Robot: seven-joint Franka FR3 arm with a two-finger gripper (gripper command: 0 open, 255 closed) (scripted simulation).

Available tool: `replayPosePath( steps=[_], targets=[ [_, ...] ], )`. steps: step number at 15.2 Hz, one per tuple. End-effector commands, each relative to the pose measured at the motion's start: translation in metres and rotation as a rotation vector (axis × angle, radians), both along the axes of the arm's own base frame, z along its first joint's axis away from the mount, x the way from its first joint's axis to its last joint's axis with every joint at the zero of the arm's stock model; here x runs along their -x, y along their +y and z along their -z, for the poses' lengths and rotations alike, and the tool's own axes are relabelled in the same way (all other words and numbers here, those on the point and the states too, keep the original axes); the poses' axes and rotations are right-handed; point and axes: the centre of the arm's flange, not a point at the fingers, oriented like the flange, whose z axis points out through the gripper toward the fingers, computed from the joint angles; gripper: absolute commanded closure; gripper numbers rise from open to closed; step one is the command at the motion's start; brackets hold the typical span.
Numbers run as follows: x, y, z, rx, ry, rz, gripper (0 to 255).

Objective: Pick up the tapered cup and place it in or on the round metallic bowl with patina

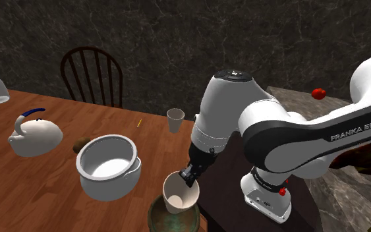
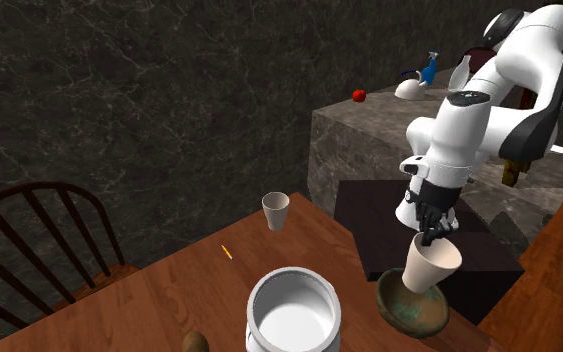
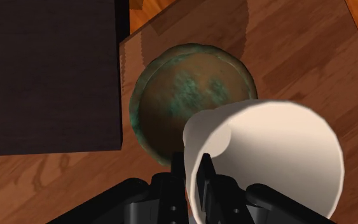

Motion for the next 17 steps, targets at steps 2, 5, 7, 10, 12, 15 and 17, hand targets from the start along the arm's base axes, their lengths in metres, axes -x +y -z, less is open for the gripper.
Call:
replayPosePath(
  steps=[2,5,7,10,12,15,17],
  targets=[
    [0.001,0.0,0.017,-0.001,-0.001,0.0,255],
    [0.001,0.0,0.032,-0.001,-0.001,0.0,255],
    [0.001,0.0,0.043,-0.001,-0.001,0.0,255],
    [0.001,0.0,0.059,-0.001,-0.001,0.0,255],
    [0.001,0.0,0.064,-0.001,-0.001,0.0,255],
    [0.001,0.0,0.064,-0.001,-0.001,0.0,255],
    [0.001,0.0,0.064,-0.001,-0.001,0.0,255]
  ],
)
